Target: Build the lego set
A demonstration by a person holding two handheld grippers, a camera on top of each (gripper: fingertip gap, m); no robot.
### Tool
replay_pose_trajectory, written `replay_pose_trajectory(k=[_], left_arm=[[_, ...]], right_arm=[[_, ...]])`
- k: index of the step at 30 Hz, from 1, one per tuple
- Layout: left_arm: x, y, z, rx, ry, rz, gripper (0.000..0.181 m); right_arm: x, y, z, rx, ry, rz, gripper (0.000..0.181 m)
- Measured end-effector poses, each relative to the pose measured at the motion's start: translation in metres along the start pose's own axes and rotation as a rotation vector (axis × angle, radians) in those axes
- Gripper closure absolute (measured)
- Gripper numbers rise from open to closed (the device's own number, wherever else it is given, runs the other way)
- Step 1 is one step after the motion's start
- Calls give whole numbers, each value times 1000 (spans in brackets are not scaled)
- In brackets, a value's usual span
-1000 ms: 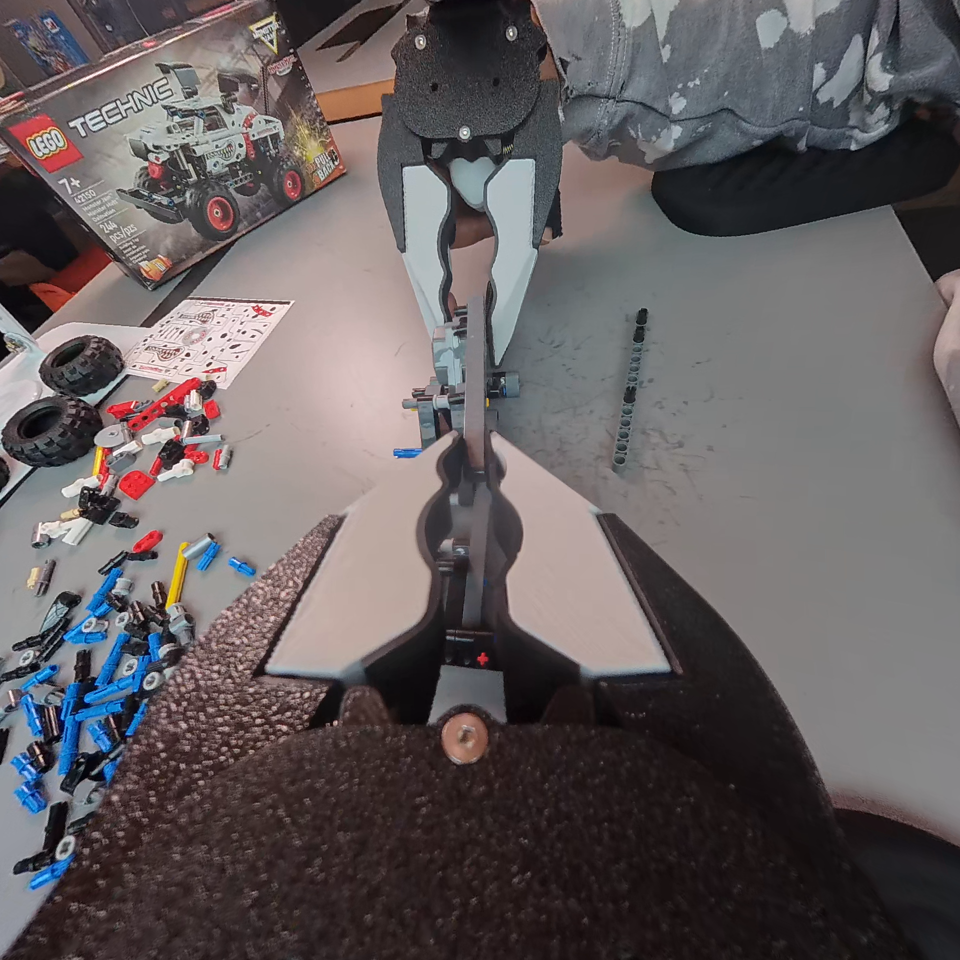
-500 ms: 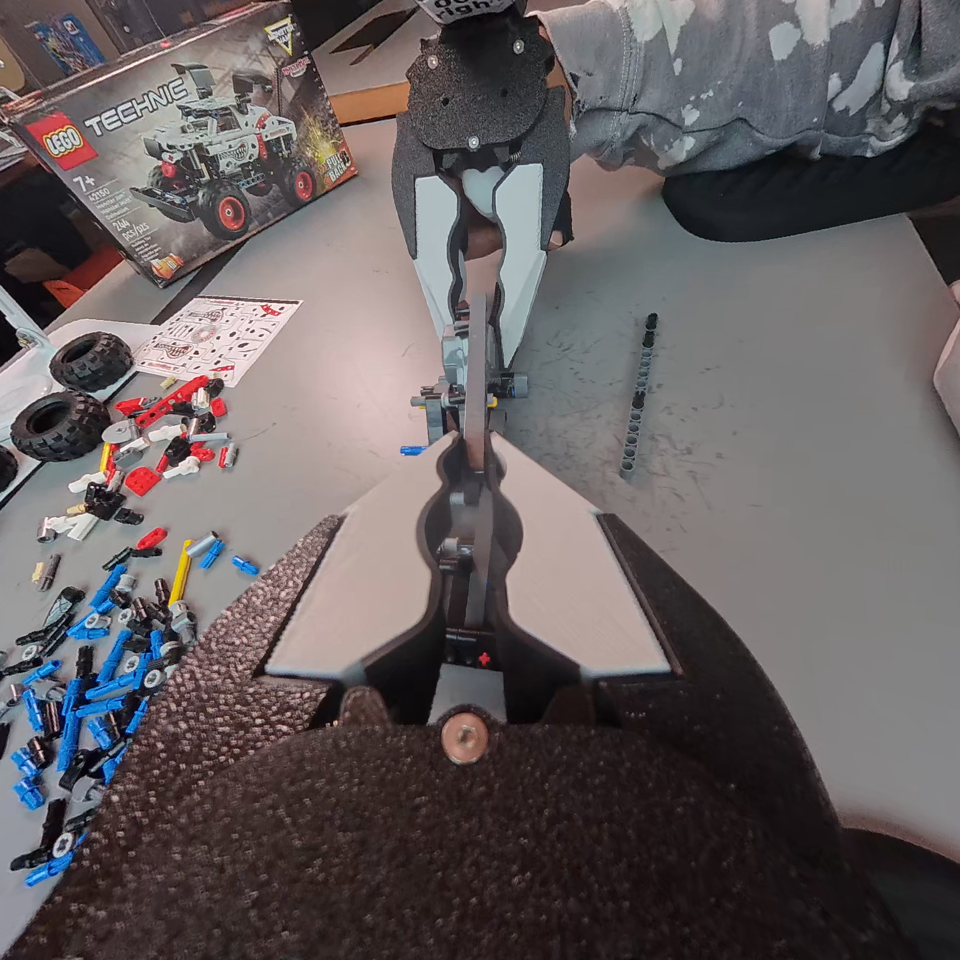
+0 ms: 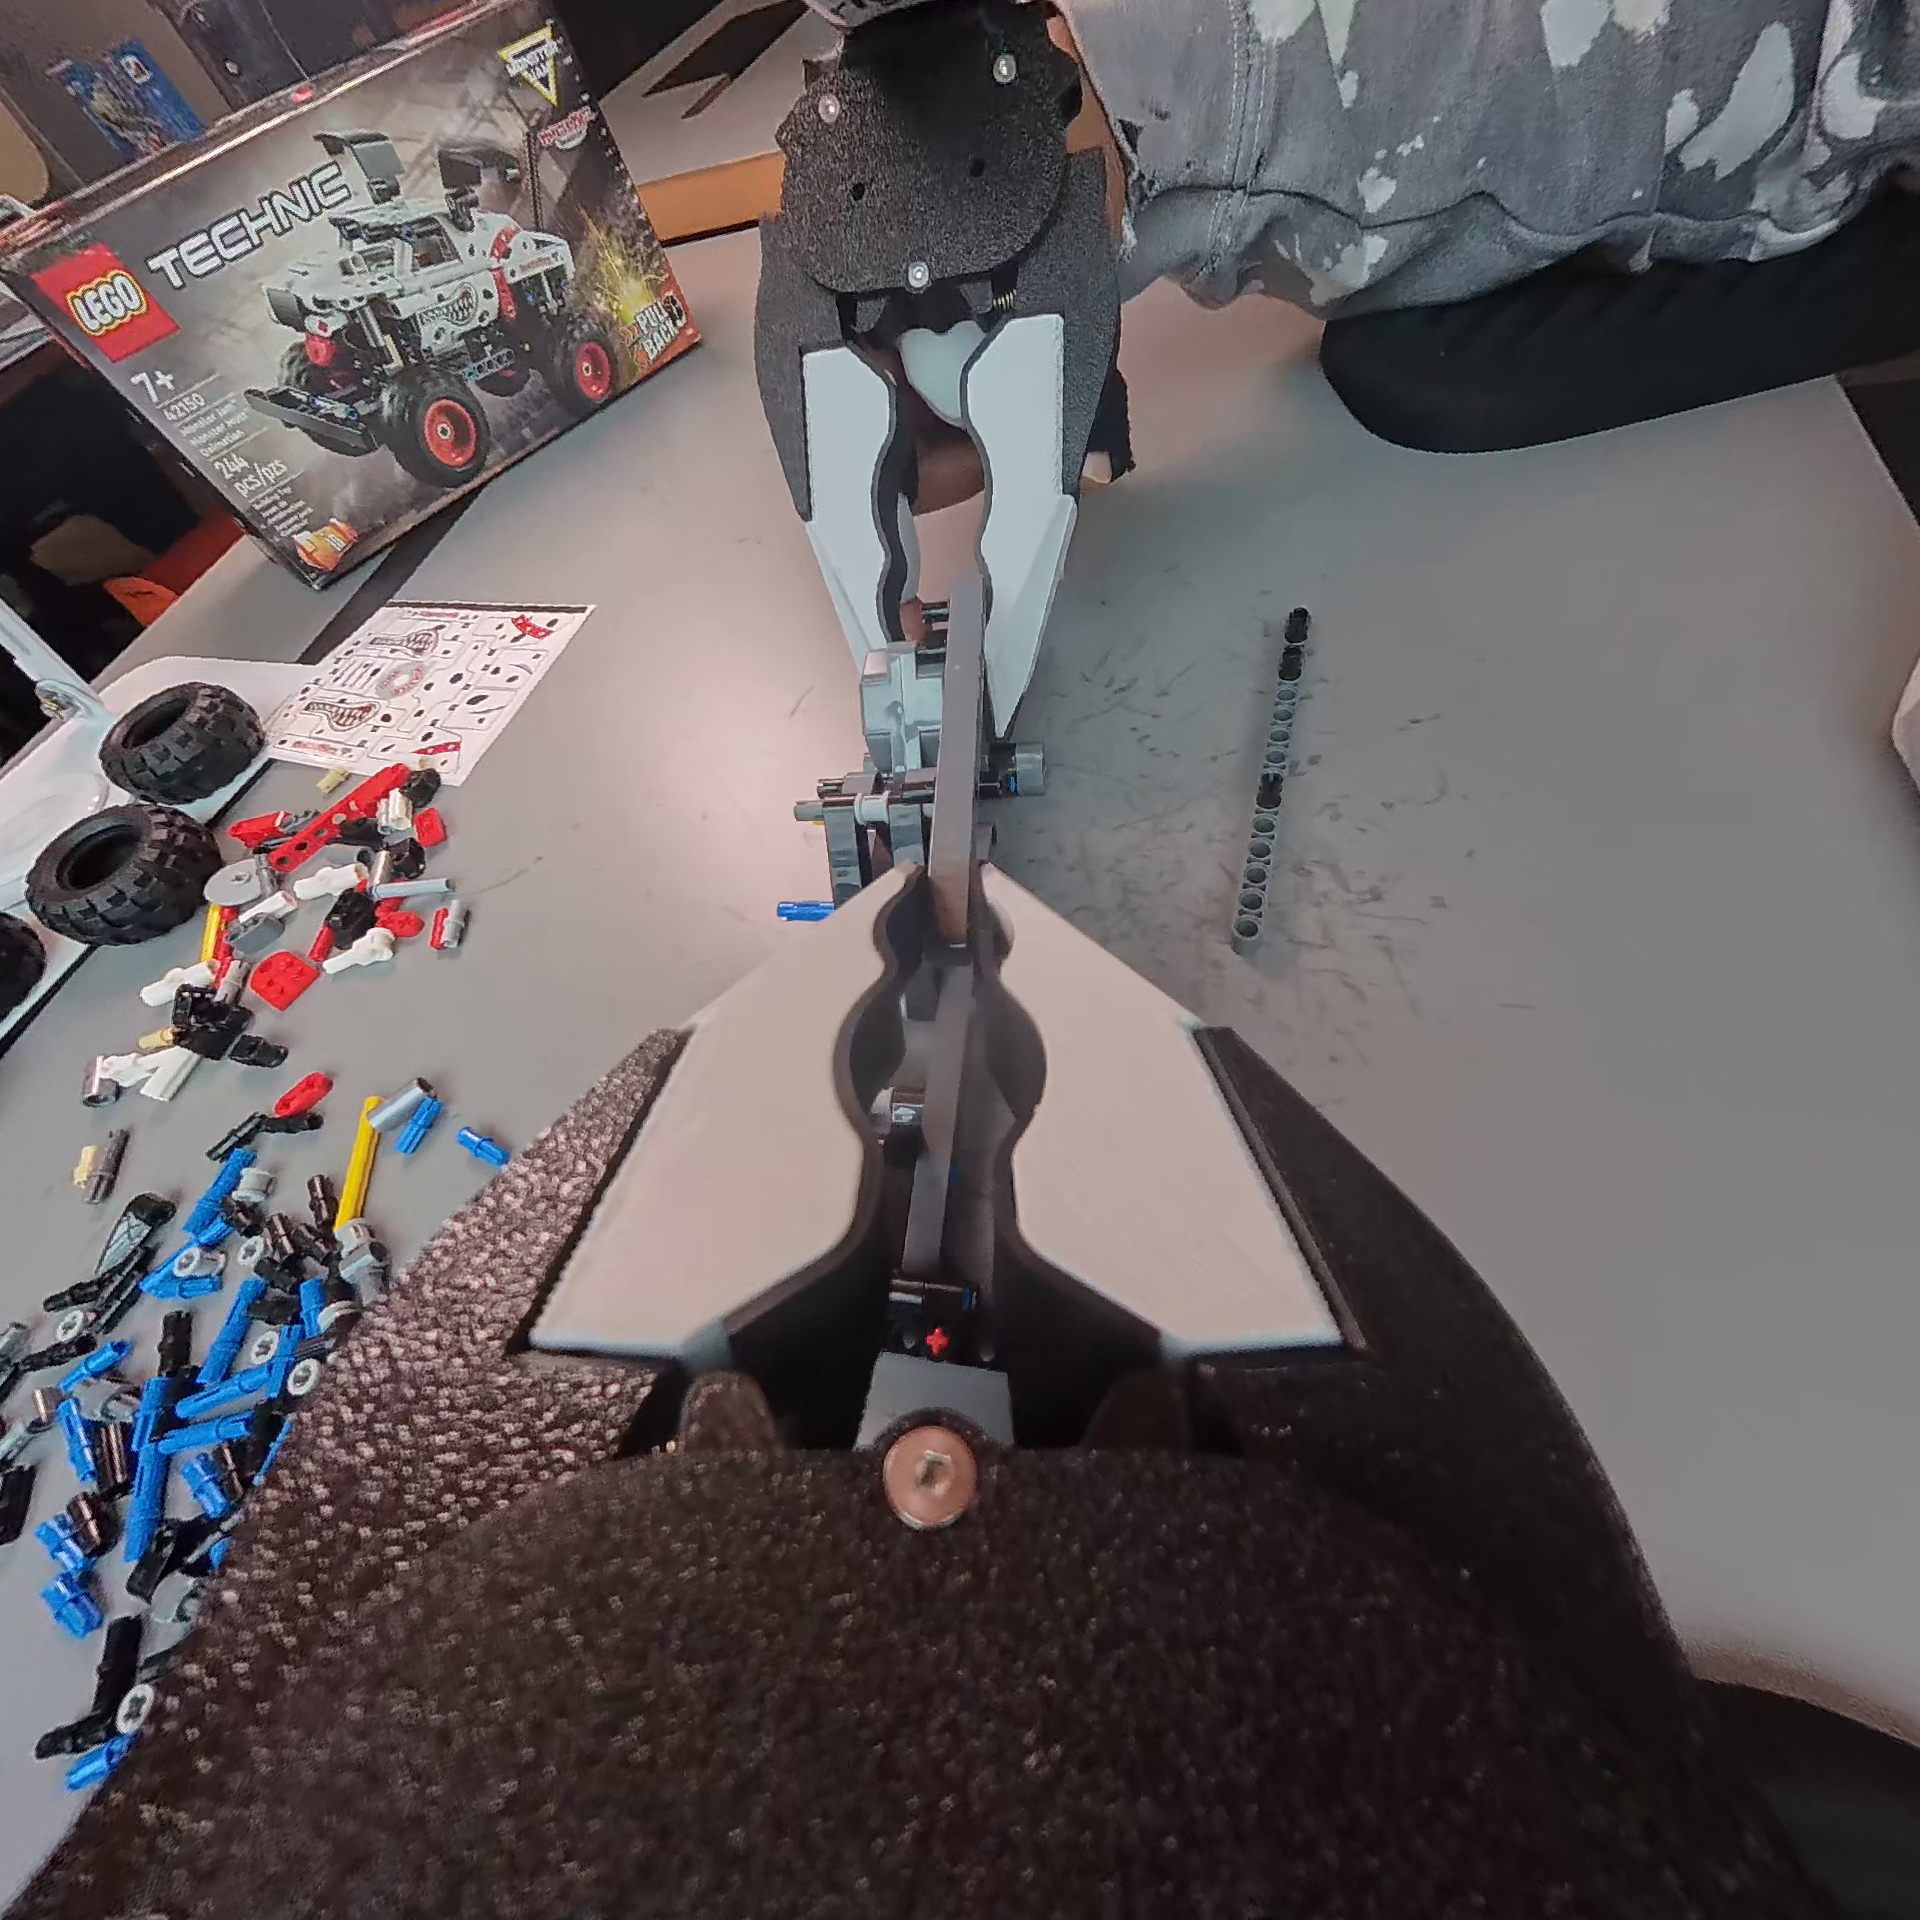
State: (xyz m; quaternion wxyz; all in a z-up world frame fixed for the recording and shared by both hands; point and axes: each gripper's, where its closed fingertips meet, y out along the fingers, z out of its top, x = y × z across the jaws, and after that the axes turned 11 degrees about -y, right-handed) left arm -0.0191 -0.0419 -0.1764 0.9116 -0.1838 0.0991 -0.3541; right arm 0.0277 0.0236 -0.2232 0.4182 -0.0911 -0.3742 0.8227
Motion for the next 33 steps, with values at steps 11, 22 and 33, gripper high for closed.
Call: replay_pose_trajectory(k=[11, 22, 33], left_arm=[[-3, -1, 2, 14, -14, 11, 172], [-4, -4, 5, 35, -32, 6, 171], [-1, -6, 7, 42, -15, 0, 172]], right_arm=[[0, 1, 0, 19, 22, 10, 155], [1, 1, 0, 43, 48, 24, 155], [0, 0, -5, -16, -4, 1, 154]])
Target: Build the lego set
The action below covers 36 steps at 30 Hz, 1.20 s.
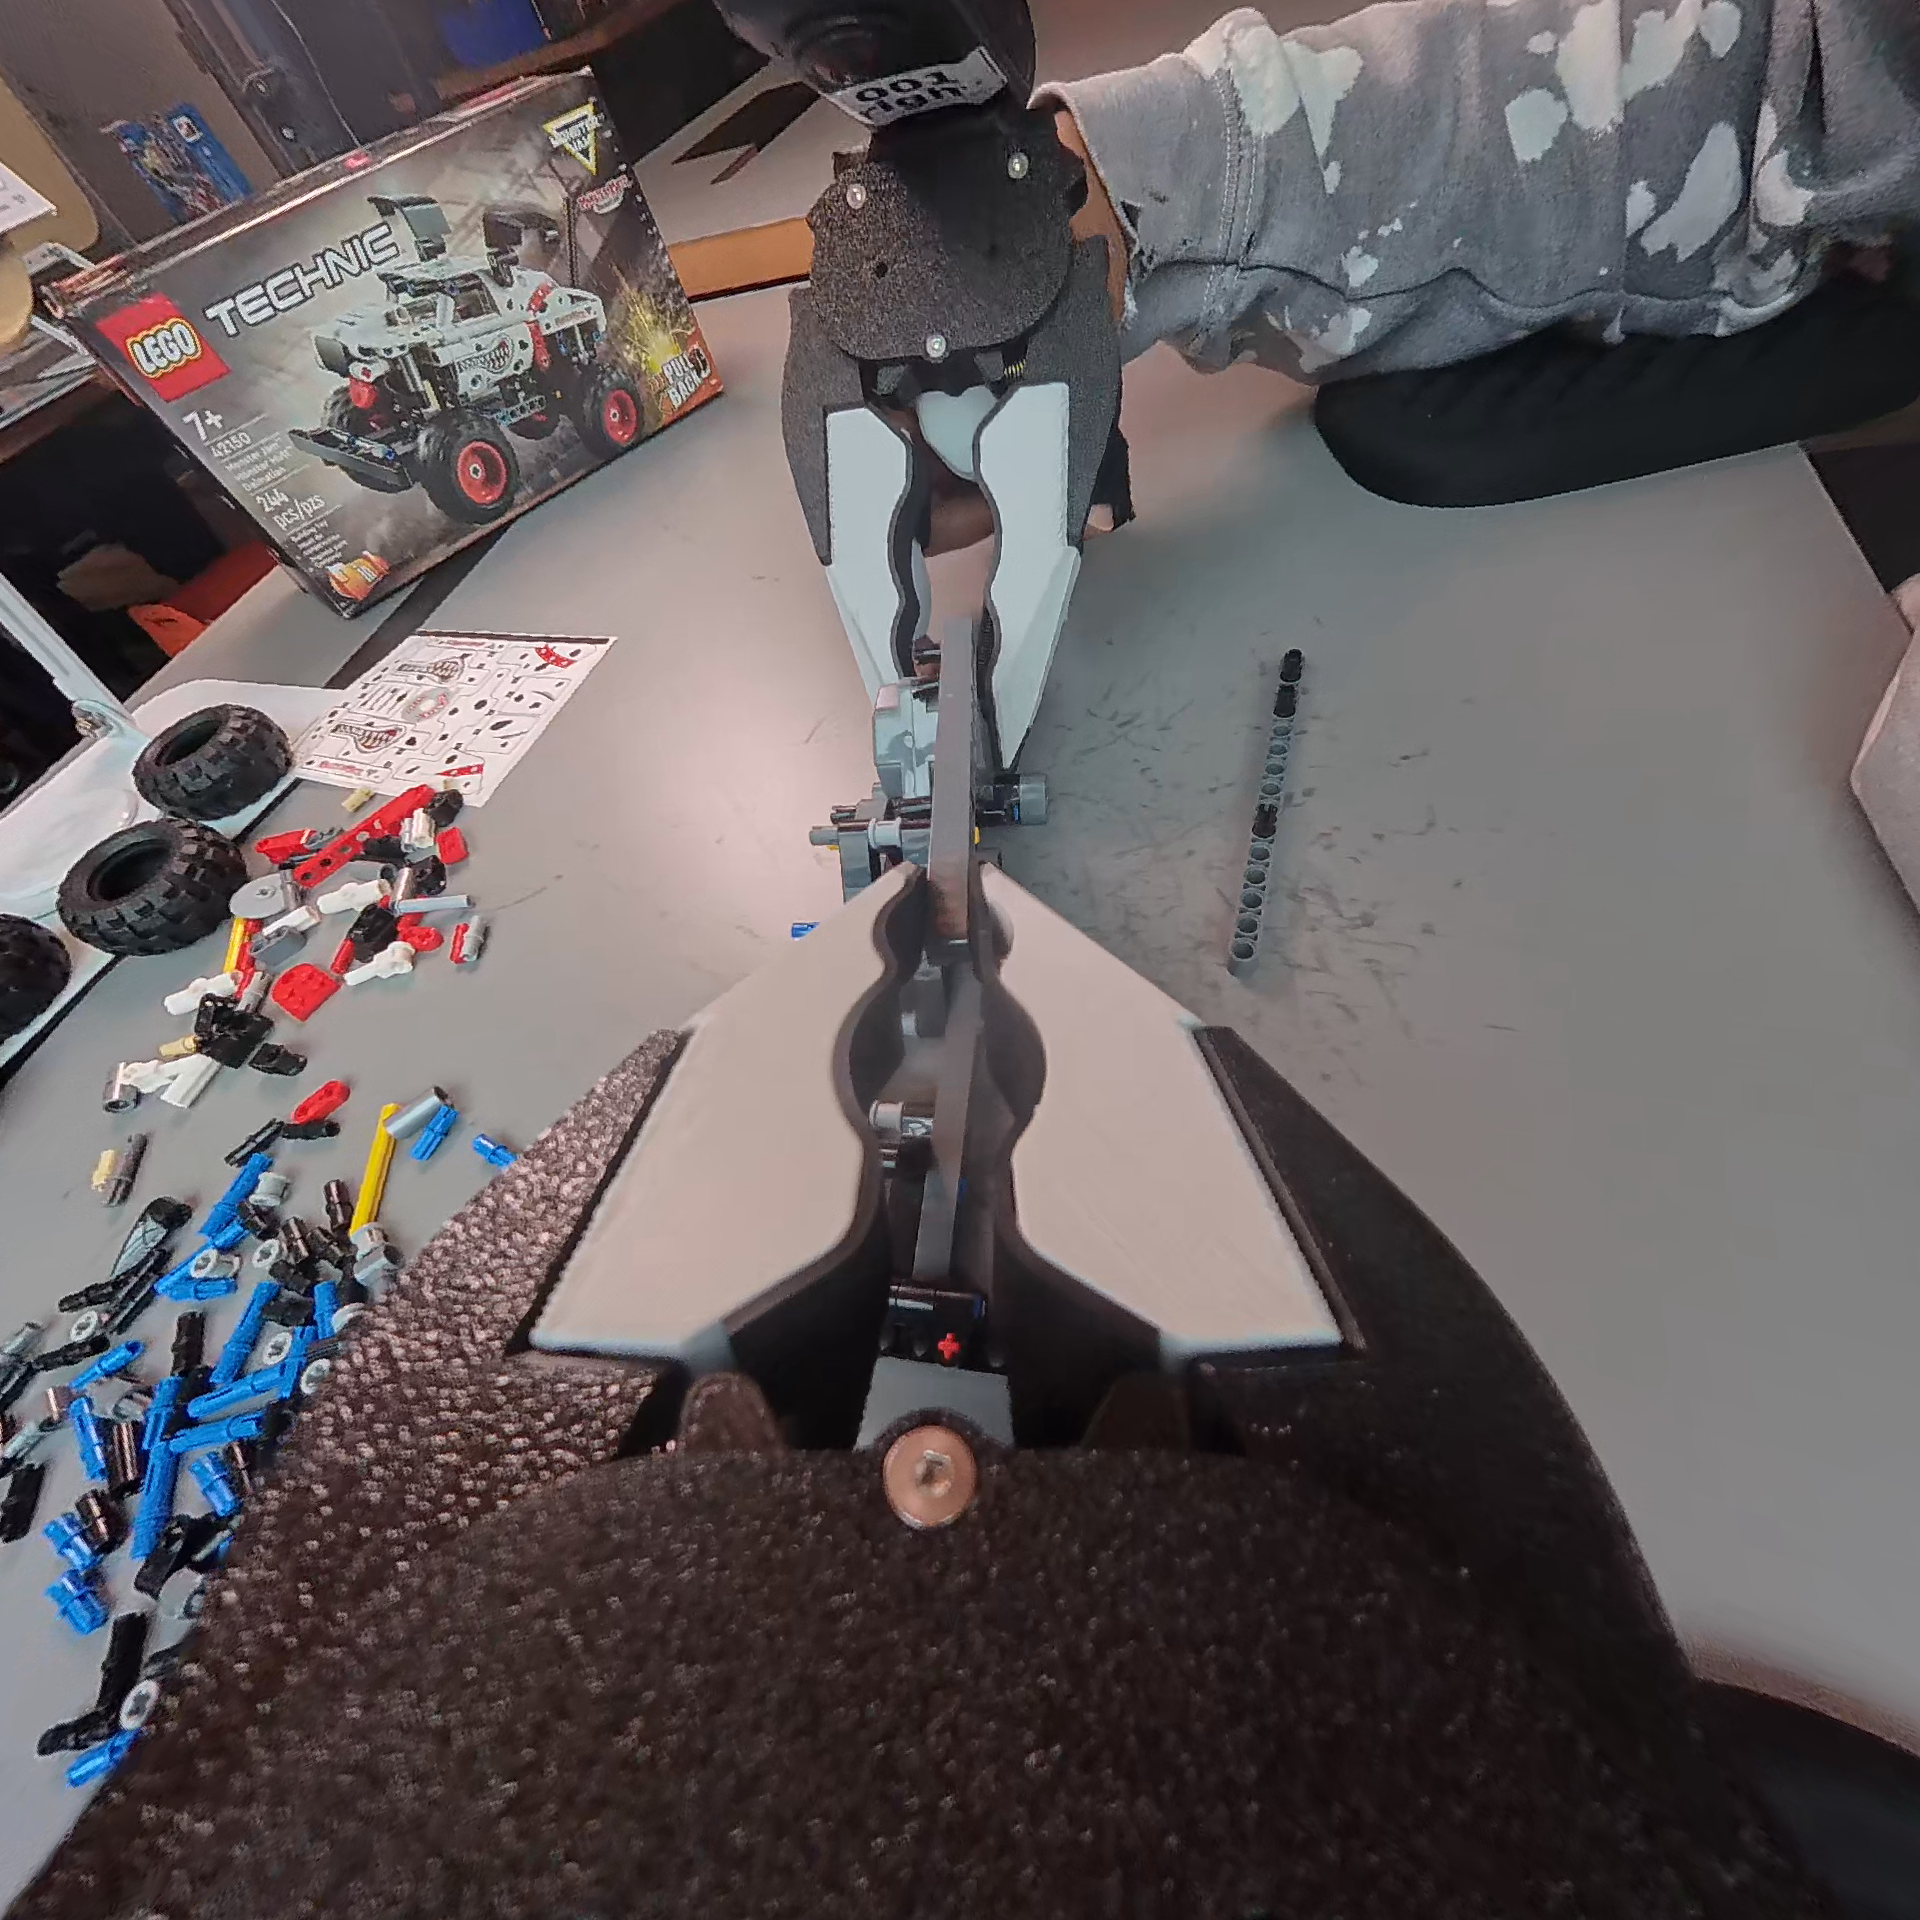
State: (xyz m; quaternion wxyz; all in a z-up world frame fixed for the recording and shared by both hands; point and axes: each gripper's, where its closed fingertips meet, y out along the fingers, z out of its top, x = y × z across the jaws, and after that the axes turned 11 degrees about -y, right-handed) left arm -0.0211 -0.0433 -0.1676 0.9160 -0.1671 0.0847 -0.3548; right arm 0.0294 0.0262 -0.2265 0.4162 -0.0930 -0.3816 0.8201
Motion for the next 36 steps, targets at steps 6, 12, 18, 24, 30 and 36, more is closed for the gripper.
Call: replay_pose_trajectory(k=[6, 12, 18, 24, 30, 36], left_arm=[[-1, -2, 3, 8, 10, 11, 172], [-2, -4, 9, 40, 8, 21, 172], [-3, -7, 14, 76, -22, 12, 172], [-3, -9, 16, 88, -24, 13, 172], [2, -5, 8, 35, -16, -21, 172], [10, 0, -4, -32, 3, -54, 172]], right_arm=[[1, -2, -1, -2, -3, -4, 148], [5, -19, 22, 117, 0, -32, 145], [0, -25, 45, 230, -16, -12, 162], [-1, -25, 47, 253, -7, -3, 173], [-6, -27, 46, 247, 1, 33, 173], [-17, -25, 40, 183, -9, 75, 174]])
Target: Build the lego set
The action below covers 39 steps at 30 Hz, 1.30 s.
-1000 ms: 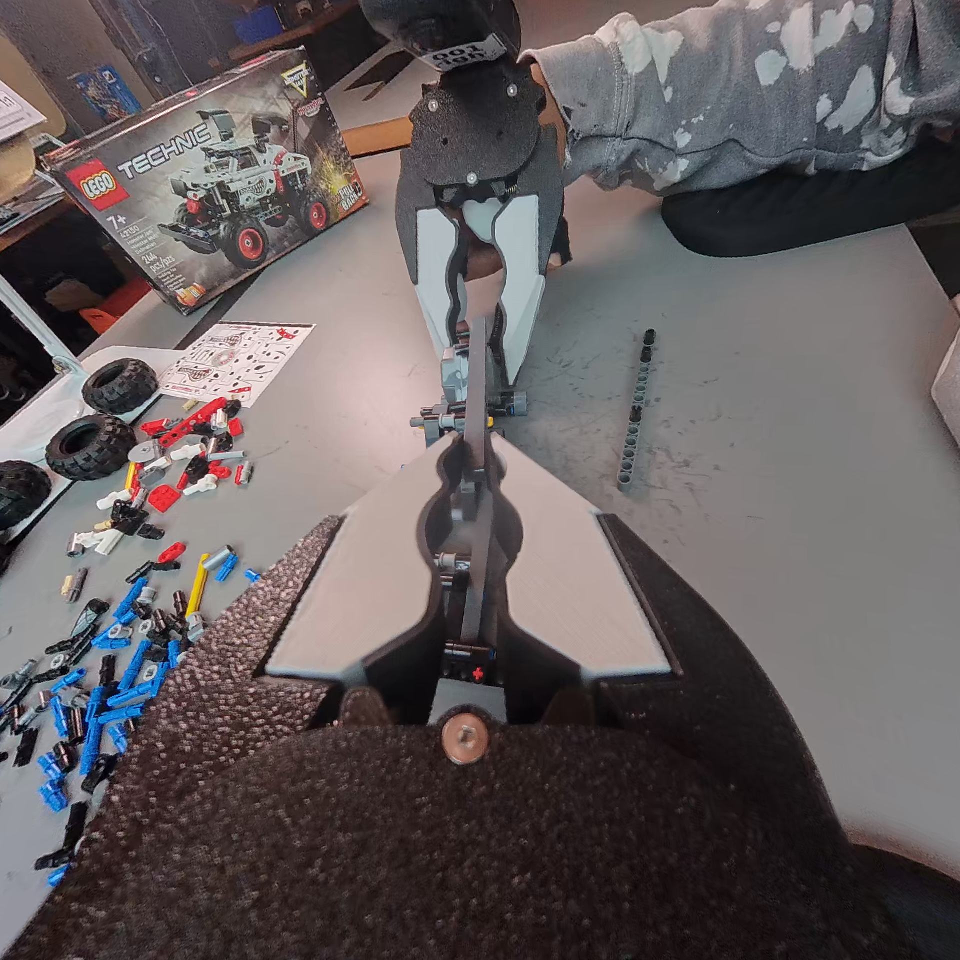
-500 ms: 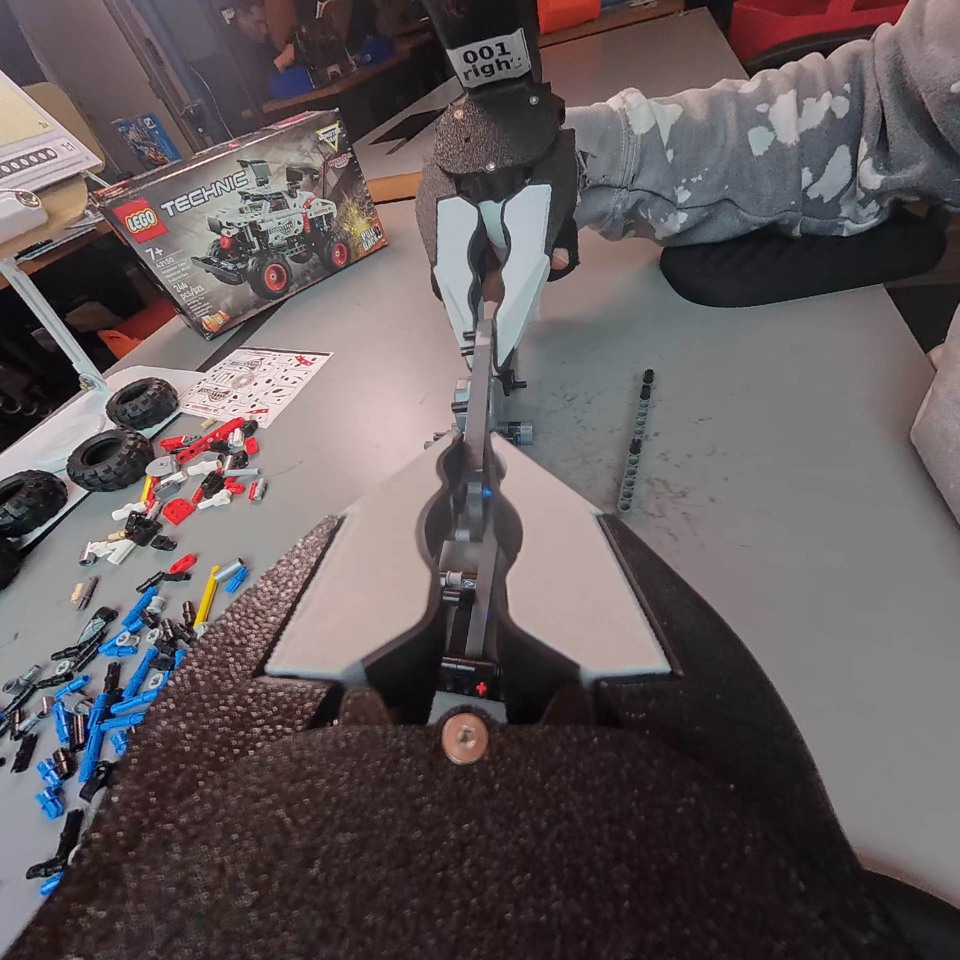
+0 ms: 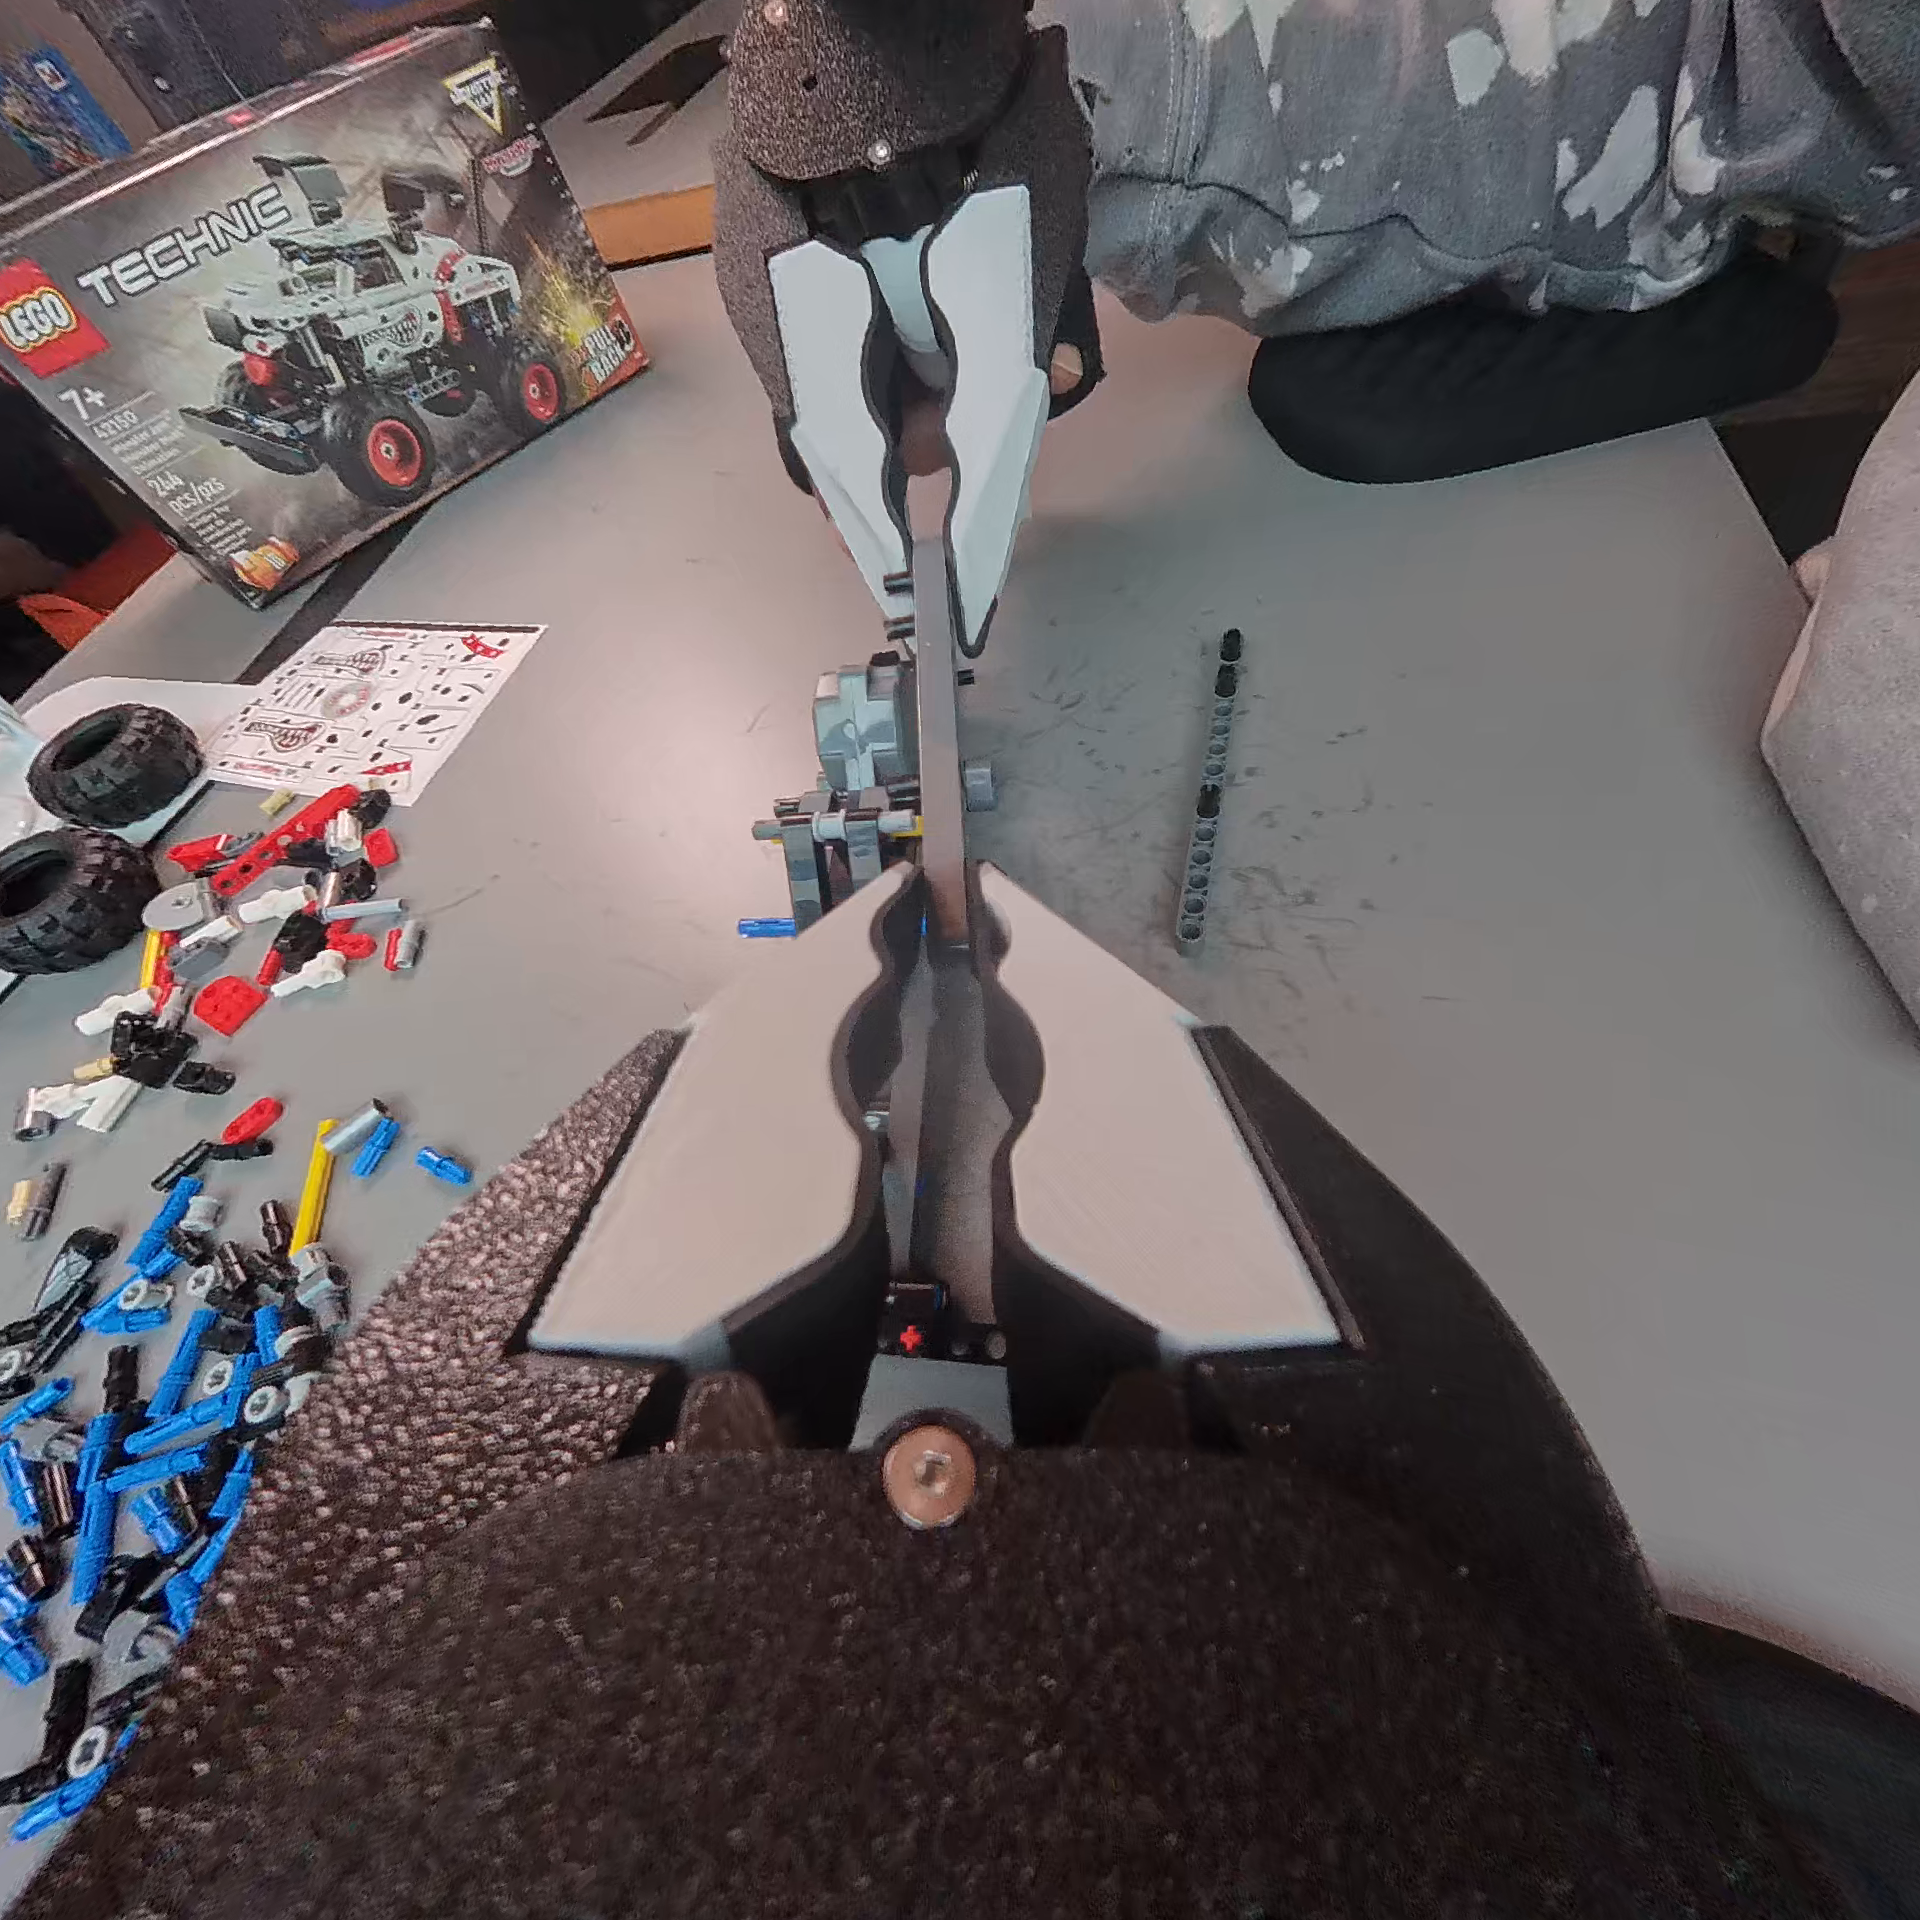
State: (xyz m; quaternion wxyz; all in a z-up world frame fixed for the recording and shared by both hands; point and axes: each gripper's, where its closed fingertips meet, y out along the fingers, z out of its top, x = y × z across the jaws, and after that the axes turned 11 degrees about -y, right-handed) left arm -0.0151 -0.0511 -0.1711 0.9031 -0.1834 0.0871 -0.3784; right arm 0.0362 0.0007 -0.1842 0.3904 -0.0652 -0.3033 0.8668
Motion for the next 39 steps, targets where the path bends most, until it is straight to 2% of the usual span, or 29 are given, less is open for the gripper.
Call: replay_pose_trajectory(k=[7, 12, 26, 39], left_arm=[[-2, 9, -8, -52, -14, 28, 172], [-1, 13, -14, -92, -20, 21, 172], [-4, 10, -21, -127, -37, 23, 172], [-11, 15, -14, -109, -43, 95, 171]], right_arm=[[-6, -2, -9, -83, -23, -92, 174], [-9, -4, -3, -44, -46, -176, 174], [-9, 1, -16, -88, -28, -174, 174], [-7, -4, -24, -117, -16, -179, 174]])
